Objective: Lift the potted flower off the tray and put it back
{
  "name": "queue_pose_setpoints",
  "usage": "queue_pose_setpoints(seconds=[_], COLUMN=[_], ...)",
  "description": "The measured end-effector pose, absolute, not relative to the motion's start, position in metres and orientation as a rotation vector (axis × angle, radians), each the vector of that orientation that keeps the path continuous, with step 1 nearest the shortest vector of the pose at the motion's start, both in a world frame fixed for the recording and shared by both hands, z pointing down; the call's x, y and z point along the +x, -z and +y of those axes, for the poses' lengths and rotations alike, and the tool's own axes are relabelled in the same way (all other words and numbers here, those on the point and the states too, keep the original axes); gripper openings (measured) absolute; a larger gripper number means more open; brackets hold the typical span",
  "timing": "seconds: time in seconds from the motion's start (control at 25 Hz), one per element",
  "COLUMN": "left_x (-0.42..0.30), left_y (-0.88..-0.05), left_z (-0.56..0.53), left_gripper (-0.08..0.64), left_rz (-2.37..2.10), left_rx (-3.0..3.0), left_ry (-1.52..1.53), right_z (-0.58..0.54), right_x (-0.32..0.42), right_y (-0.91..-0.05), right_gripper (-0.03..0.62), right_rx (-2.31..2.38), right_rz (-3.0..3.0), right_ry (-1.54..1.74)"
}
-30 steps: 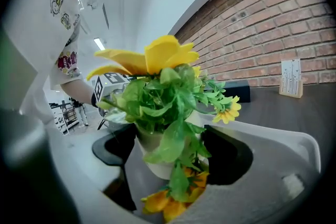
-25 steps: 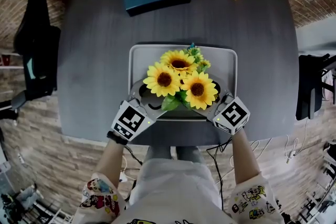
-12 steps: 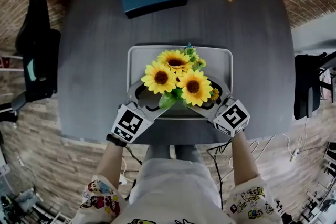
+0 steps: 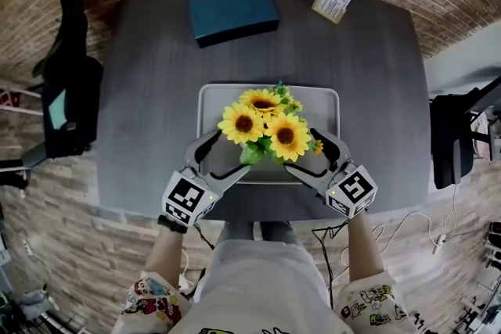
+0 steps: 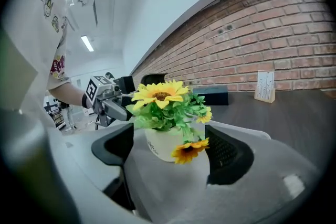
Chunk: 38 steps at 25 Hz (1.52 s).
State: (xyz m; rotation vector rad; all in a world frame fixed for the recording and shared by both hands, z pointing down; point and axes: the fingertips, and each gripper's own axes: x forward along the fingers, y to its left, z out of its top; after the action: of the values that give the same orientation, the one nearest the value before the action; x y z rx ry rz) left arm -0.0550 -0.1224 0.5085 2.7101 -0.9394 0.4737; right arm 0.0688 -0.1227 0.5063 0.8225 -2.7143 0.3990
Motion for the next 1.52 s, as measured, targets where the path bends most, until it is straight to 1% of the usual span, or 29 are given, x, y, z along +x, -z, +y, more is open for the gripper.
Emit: queue_pose_setpoints(seconds=[0.24, 0.4, 0.6, 0.68, 0.76, 0.92, 1.04, 1.16, 1.2, 1.32, 1.4, 1.48, 1.52], left_x=[-0.067, -0.069, -0.062, -0.059, -0.056, -0.044, -0.039, -0.038, -0.038, -0.039, -0.038, -0.038, -0.039], left_y=[-0.469, -0.437, -0.398, -0.387, -0.374, -0.355, -0.349, -0.348, -0.349, -0.349, -0.35, -0.35, -0.35], left_z=[-0.117, -0.116, -0.116, -0.116, -0.116, -0.116, -0.114, -0.113, -0.112, -0.11, -0.107, -0.104, -0.104], left_gripper=[0.376, 0.365, 0.351, 0.341, 0.33, 0.3, 0.28, 0.256, 0.25, 0.211, 0.186, 0.143, 0.132], left_rz=[-1.014, -1.07, -1.102, -1.121, -1.132, -1.137, -1.135, -1.144, -1.15, -1.163, -1.162, -1.163, -1.166], left_rx=[2.723, 2.722, 2.75, 2.753, 2.751, 2.766, 2.765, 2.753, 2.748, 2.74, 2.746, 2.748, 2.745], left_ry=[-0.416, -0.324, -0.232, -0.193, -0.162, -0.111, -0.101, -0.101, -0.099, -0.086, -0.081, -0.082, -0.084], right_z=[-0.109, -0.106, -0.102, -0.101, -0.099, -0.101, -0.103, -0.104, -0.104, -0.102, -0.102, -0.101, -0.1], right_x=[0.081, 0.089, 0.091, 0.091, 0.089, 0.088, 0.085, 0.085, 0.085, 0.084, 0.084, 0.085, 0.085], right_y=[-0.479, -0.448, -0.41, -0.396, -0.381, -0.357, -0.346, -0.339, -0.338, -0.338, -0.339, -0.34, -0.341], right_gripper=[0.419, 0.417, 0.385, 0.36, 0.317, 0.273, 0.198, 0.161, 0.139, 0.066, 0.029, 0.004, 0.002], right_rx=[0.864, 0.932, 1.017, 1.037, 1.067, 1.1, 1.115, 1.134, 1.137, 1.147, 1.159, 1.169, 1.17], right_rz=[-2.694, -2.709, -2.756, -2.78, -2.82, -2.85, -2.865, -2.886, -2.889, -2.899, -2.9, -2.894, -2.892], right_ry=[-0.342, -0.289, -0.23, -0.205, -0.2, -0.156, -0.127, -0.13, -0.13, -0.141, -0.146, -0.15, -0.154])
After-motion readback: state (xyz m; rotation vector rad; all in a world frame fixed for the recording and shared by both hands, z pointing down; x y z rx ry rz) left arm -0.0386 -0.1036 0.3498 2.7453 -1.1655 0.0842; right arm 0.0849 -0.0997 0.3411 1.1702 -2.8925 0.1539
